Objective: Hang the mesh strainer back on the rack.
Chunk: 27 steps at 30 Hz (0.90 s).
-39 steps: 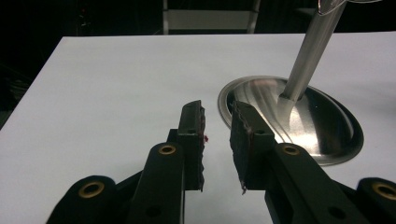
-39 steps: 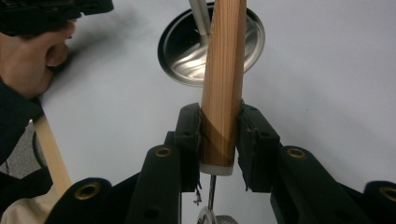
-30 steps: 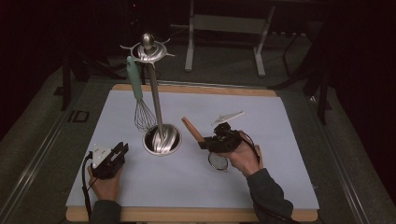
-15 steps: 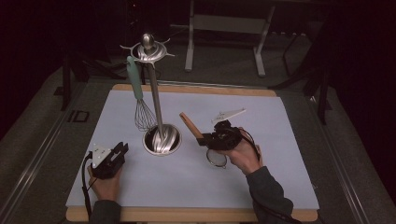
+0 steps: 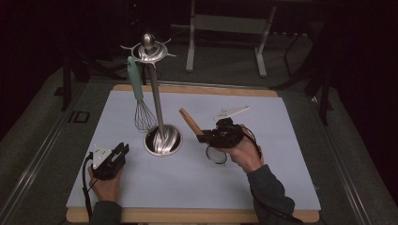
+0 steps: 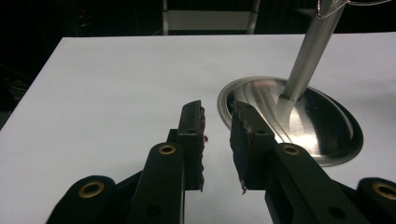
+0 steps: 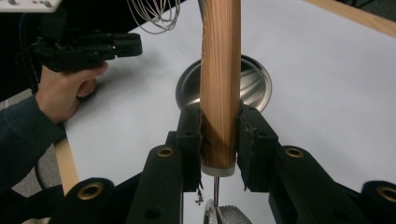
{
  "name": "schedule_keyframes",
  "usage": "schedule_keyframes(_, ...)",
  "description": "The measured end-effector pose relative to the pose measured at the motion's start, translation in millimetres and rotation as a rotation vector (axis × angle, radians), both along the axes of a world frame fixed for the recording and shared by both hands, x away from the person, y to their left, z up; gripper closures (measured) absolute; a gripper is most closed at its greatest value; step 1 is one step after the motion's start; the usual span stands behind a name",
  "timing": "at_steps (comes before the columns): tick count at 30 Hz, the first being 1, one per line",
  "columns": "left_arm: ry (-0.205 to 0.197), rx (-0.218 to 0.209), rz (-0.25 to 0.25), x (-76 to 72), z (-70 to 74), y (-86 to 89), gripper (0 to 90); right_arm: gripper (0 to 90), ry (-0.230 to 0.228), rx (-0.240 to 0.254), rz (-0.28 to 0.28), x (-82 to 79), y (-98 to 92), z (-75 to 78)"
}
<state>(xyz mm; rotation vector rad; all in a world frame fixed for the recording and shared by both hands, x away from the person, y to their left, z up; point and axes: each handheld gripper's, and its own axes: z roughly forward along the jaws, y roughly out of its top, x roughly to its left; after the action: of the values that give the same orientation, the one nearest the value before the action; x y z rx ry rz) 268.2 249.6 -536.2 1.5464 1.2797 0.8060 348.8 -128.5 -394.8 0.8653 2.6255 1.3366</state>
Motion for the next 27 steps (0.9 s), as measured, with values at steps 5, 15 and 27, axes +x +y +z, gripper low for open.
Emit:
schedule_keyframes(5,0.001,0.002,-0.001,0.1,0.0,-0.3,74.7,72.1,-0.008,0.016,0.022,1.7,-0.7,1.6)
schedule_keyframes(15,0.0,0.004,-0.003,-0.2,-0.1,-0.8,74.6,72.0,-0.064,0.072,0.066,2.3,-0.2,9.2)
schedule_keyframes(27,0.001,0.002,-0.003,-0.3,-0.2,-0.8,74.6,72.0,-0.112,0.144,0.124,-0.6,4.3,23.8)
